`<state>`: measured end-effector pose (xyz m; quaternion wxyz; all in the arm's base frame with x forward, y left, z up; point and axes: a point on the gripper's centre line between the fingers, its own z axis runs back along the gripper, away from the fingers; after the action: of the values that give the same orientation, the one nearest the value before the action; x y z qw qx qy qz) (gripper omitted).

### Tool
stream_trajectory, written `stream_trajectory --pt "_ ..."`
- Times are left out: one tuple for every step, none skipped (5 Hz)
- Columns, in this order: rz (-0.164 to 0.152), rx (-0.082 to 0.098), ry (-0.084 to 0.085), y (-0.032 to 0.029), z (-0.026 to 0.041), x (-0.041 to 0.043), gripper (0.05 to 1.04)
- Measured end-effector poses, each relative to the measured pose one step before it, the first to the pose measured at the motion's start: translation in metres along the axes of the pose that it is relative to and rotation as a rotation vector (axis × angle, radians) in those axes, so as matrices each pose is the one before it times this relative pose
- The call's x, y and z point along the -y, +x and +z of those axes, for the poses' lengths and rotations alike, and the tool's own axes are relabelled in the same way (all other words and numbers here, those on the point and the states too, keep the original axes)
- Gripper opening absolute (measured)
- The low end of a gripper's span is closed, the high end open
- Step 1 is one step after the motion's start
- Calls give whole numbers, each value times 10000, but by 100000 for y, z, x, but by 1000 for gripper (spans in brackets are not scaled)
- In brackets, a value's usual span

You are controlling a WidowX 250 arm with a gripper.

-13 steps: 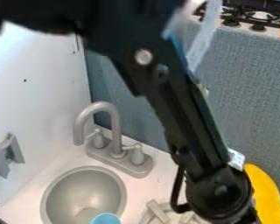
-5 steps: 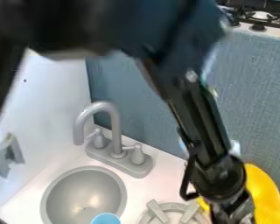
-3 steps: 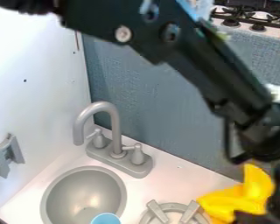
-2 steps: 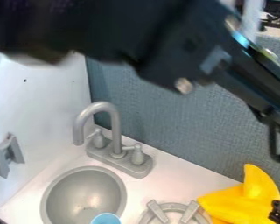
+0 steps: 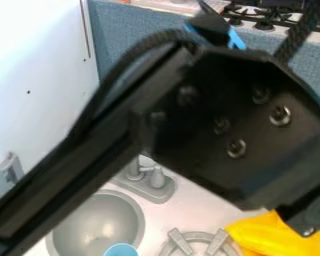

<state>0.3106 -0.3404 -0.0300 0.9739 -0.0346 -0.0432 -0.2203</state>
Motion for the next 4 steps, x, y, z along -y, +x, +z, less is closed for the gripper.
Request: stream_trajectory --pt "-146 -208 -252 790 -1928 608 589" --pt "252 -285 -14 400 -2266 -961 589" --pt "489 -60 -256 1195 -2143 -2002 570" --pt "106 -69 -249 1036 -916 -515 534"
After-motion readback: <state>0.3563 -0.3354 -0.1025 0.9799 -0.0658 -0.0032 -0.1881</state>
